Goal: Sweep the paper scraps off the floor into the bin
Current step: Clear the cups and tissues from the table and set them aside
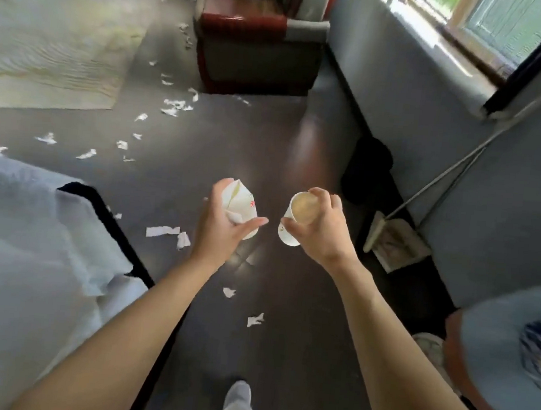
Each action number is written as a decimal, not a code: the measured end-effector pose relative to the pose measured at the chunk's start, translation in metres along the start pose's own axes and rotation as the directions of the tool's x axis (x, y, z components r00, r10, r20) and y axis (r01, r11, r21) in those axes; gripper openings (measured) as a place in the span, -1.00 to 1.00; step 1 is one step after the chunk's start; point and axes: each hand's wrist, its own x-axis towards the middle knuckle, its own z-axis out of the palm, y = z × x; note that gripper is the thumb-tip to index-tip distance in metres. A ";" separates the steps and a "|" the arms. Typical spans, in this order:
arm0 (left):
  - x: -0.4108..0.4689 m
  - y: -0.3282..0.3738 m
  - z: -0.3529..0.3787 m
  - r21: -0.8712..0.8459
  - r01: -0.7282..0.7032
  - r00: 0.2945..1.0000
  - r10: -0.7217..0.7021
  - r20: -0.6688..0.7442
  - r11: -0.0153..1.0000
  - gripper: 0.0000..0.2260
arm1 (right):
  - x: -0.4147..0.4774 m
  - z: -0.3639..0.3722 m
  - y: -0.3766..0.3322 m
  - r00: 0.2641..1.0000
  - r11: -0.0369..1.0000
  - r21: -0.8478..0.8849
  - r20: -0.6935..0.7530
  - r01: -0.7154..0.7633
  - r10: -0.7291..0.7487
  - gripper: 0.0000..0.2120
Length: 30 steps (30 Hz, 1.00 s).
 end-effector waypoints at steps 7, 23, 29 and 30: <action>0.158 0.032 0.131 0.012 -0.060 0.979 0.057 0.194 0.998 -0.16 | 0.141 -0.079 0.067 0.974 0.988 0.034 -0.161 -0.154 0.157 -0.34; 0.527 0.083 0.408 0.044 -0.050 0.908 0.027 0.417 0.998 -0.16 | 0.552 -0.213 0.192 0.935 0.958 0.025 -0.211 -0.286 0.284 -0.36; 0.676 0.078 0.518 0.048 -0.137 0.806 0.083 0.585 0.989 -0.19 | 0.695 -0.229 0.252 0.822 0.902 0.149 -0.372 -0.405 0.430 -0.35; 0.695 0.075 0.537 0.047 -0.149 0.787 0.089 0.611 0.988 -0.19 | 0.715 -0.229 0.264 0.799 0.892 0.168 -0.399 -0.420 0.451 -0.35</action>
